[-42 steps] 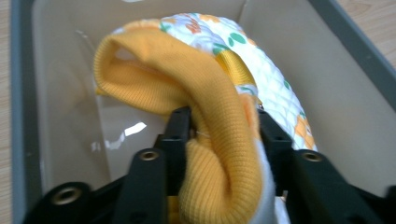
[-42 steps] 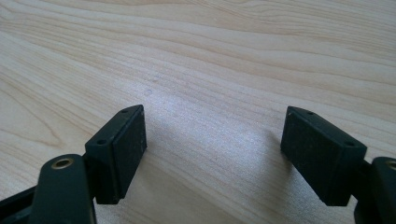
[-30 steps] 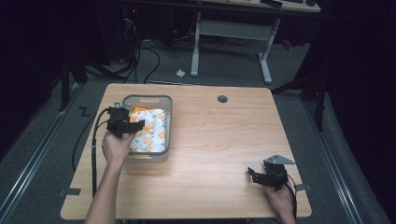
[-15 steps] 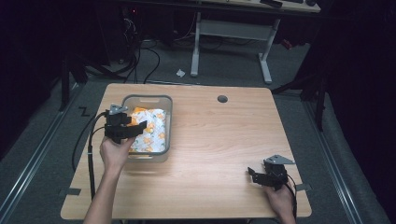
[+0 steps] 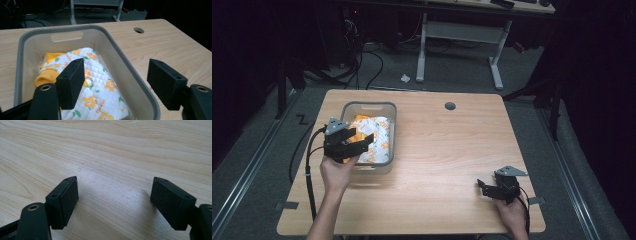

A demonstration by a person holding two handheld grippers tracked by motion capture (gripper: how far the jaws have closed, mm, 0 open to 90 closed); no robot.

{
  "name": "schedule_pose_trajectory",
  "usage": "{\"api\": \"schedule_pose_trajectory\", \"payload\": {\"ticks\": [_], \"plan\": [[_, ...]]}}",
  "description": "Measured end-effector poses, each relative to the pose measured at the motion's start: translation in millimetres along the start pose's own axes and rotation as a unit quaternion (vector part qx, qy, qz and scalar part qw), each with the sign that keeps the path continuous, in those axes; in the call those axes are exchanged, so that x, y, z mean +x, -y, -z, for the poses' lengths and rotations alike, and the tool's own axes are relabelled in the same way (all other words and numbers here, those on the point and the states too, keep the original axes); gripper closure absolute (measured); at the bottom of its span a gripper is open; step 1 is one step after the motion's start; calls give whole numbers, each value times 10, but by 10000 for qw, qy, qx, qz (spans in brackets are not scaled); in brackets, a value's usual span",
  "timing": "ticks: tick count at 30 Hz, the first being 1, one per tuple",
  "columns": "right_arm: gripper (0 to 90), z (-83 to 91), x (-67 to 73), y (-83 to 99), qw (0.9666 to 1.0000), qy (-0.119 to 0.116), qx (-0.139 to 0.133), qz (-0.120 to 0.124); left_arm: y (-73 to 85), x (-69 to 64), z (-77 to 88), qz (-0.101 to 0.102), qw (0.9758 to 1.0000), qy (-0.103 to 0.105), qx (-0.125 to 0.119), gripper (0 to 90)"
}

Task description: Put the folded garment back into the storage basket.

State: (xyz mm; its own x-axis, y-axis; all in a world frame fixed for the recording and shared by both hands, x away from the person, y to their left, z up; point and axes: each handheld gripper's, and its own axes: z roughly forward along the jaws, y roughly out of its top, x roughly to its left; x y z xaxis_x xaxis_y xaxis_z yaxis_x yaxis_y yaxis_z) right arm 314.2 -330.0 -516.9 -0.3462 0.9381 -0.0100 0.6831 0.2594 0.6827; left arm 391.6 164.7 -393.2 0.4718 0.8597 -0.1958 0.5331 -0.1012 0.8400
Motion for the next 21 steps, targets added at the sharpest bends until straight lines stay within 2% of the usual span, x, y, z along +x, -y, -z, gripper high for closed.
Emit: {"api": "schedule_pose_trajectory", "payload": {"ticks": [5, 10, 12, 14, 21], "plan": [[227, -2, -1, 0, 10000, 12, -4, -5, 32, -79, 37, 33, 9998, 189, -58, 291], [227, -2, 0, -1, 10000, 13, -5, -6, 48, -189, 40, -104, 9995, 283, -80, 285], [227, -3, -1, 0, 10000, 14, -10, 0, 62, -269, 15, -129, 9990, 405, -96, 284], [227, -3, -1, -1, 10000, 13, -8, -6, 70, -322, -6, -195, 9990, 402, -90, 280], [227, -3, -1, -1, 10000, 15, -9, -5, 89, -469, -11, -243, 9978, 595, -147, 274]]}}
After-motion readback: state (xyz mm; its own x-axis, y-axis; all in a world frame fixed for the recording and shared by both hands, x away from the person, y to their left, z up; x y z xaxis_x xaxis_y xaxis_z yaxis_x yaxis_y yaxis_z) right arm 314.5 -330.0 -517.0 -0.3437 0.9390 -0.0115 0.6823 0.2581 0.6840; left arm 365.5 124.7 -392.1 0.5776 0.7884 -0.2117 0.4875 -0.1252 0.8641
